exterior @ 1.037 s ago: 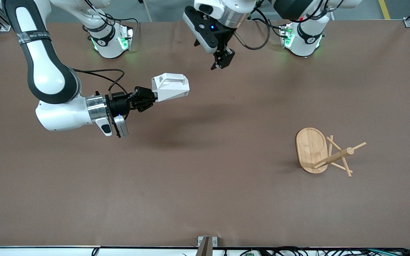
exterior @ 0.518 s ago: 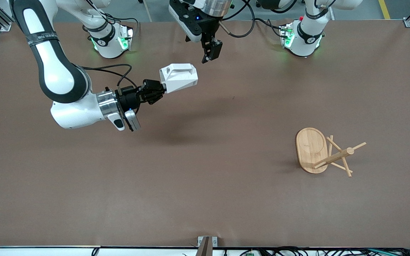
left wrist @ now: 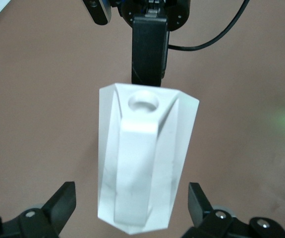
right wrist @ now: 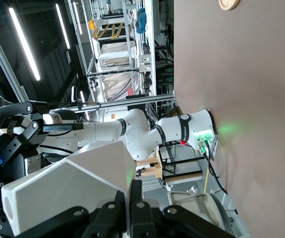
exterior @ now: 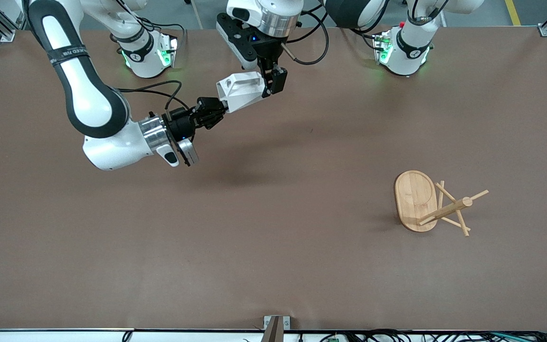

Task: Hang cup on rack
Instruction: 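Grasp the cup's free end with the left gripper beside the right gripper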

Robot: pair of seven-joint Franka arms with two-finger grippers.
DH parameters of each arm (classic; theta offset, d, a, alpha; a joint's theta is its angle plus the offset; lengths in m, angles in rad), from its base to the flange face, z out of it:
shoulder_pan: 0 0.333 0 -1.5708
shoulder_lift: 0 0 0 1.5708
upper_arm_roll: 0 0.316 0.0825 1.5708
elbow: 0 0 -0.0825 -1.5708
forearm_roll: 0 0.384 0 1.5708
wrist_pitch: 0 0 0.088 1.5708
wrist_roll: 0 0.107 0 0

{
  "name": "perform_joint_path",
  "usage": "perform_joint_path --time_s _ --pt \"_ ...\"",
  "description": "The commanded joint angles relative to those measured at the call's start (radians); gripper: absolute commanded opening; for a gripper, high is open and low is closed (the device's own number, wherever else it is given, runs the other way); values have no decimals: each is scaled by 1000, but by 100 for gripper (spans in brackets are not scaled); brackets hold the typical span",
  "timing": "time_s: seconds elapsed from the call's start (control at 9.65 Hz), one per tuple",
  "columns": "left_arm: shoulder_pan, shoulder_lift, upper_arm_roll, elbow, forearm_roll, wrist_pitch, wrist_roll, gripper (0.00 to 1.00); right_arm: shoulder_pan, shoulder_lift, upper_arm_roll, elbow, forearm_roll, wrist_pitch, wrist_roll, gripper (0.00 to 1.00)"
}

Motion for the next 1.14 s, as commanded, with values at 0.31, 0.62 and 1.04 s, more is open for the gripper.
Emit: perform_joint_path --time_s 0.31,0.62,1.04 --pt "-10 61 -2 -2 44 29 20 98 -4 -15 20 -7 76 -6 10 2" --pt "-5 66 -2 -4 43 29 76 57 -7 -15 26 -6 78 -8 10 2" --pt "6 57 0 -2 37 29 62 1 -11 -17 26 17 76 -9 45 100"
